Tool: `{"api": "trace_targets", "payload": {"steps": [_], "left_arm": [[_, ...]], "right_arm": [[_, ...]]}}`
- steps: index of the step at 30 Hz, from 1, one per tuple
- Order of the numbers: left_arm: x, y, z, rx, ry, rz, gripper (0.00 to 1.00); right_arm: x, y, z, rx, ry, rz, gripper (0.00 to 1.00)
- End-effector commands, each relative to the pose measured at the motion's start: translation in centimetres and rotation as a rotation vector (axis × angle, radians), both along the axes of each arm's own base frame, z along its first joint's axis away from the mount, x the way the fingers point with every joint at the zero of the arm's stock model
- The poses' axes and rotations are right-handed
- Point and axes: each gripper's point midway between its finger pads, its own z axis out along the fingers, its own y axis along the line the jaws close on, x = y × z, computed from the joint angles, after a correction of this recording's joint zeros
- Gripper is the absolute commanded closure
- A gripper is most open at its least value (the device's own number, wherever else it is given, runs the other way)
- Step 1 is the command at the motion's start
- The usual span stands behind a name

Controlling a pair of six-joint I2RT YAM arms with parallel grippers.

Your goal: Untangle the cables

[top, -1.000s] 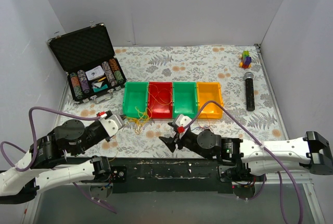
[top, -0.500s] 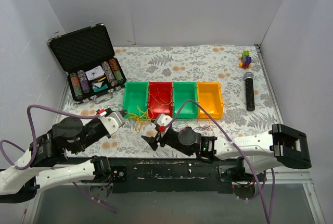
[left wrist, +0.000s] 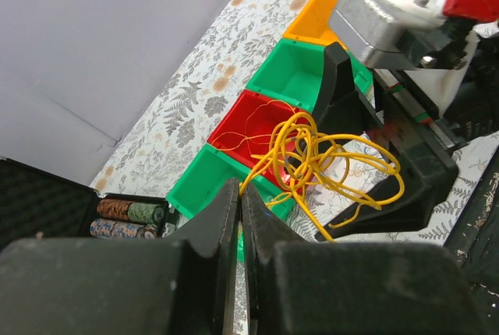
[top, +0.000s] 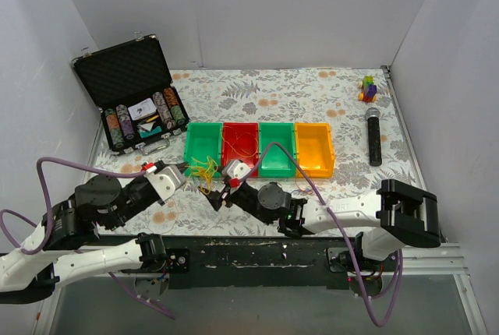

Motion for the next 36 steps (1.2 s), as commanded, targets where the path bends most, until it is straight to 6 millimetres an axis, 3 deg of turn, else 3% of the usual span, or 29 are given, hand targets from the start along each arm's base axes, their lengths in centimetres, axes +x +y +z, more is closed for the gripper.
{"api": "trace_targets", "payload": {"steps": [1,6,8,10,12,18,20,22,24,27,34,36], "left_arm": [[0.1,0.4,1.8,-0.039,-0.025,0.015,1.00],[0.2,0.6,2.6,-0.057,-0.037,0.025,1.00],[0.3,0.7,2.5,-0.053,-0.038,0.026,1.00],[0.3,0.7,2.5,-0.054,-0.041,0.030,1.00],[0.4,0.9,2.6,-0.057,-0.047,0.039,1.00],[1.4,2.4,2.6,-0.019,-0.134,0.107,1.00],[2.5,3.8,4.0,0.012,-0.267,0.180,1.00],[3.0,5.6,6.6,0.037,-0.467,0.249,1.00],[2.4,7.1,8.8,0.051,-0.641,0.267,1.00],[1.6,9.0,11.1,0.070,-0.764,0.293,1.00],[1.2,12.1,14.2,0.053,-0.800,0.388,1.00],[1.0,12.7,15.1,0.042,-0.827,0.411,1.00]], "right_arm": [[1.7,0.6,4.0,0.150,0.003,-0.032,0.28],[3.2,0.2,4.1,0.215,0.046,-0.062,0.49],[3.4,0.1,4.5,0.233,0.053,-0.070,0.64],[3.6,-0.4,4.8,0.244,0.053,-0.083,0.88],[3.5,-1.2,4.8,0.246,0.055,-0.089,0.99],[3.8,-5.6,2.8,0.183,0.088,-0.178,0.99],[4.3,-7.7,1.6,0.154,0.108,-0.232,0.99],[4.9,-9.8,0.5,0.128,0.134,-0.286,0.99],[5.8,-12.1,-0.4,0.106,0.165,-0.354,0.99],[7.2,-15.6,-1.5,0.091,0.204,-0.456,0.99],[11.4,-23.7,-0.4,0.130,0.259,-0.719,0.99],[12.2,-25.2,0.2,0.126,0.264,-0.785,0.99]]}}
